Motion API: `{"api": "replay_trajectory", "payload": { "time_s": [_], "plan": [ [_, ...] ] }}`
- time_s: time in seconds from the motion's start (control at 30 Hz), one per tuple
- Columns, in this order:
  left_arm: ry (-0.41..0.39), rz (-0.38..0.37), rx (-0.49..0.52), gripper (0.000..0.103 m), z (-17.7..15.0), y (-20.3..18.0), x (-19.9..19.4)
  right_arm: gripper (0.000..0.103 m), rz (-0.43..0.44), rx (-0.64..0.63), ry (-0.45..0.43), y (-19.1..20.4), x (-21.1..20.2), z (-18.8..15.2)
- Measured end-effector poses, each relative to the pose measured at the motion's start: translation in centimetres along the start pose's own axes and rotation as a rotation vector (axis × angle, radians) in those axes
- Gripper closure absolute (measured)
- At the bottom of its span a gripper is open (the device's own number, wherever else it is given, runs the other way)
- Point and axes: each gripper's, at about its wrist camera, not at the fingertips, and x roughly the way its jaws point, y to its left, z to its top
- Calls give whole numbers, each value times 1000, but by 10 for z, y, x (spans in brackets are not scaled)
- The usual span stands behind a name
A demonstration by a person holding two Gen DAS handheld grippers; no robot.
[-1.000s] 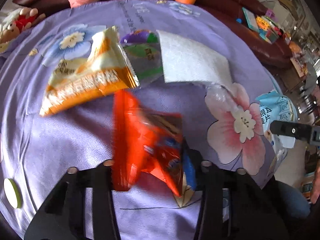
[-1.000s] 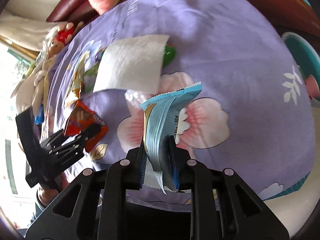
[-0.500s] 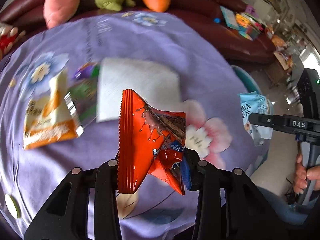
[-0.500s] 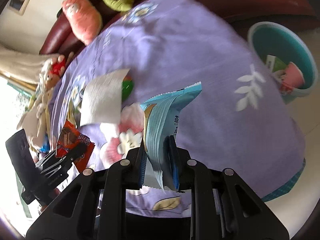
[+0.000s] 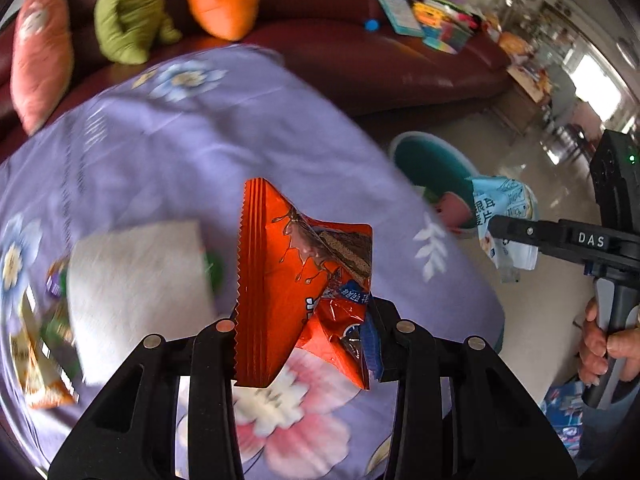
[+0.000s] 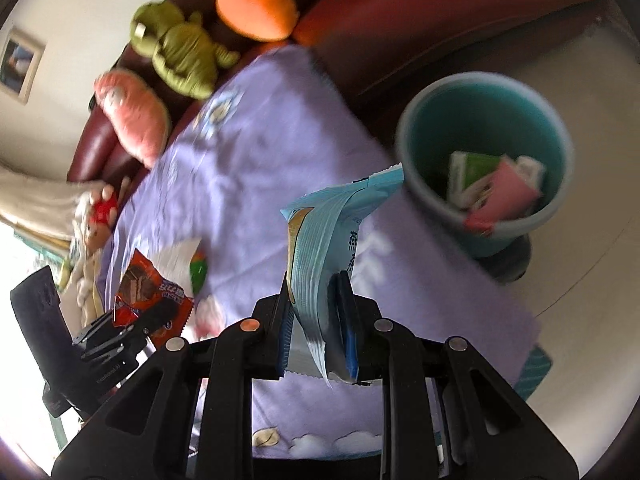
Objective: Collect trash
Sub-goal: 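Carry both packets over the teal bucket and open both grippers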
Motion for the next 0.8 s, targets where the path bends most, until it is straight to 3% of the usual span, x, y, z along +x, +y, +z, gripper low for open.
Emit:
{"api": "replay_trajectory", "payload": {
  "time_s": [0.37, 0.8],
  "plan": [
    [5, -87, 93, 64, 78, -77, 49, 83, -84, 116, -134, -85, -42, 80],
    [85, -141, 109, 64, 129, -131, 130, 81, -121, 173, -75, -141, -2, 147]
  ]
}}
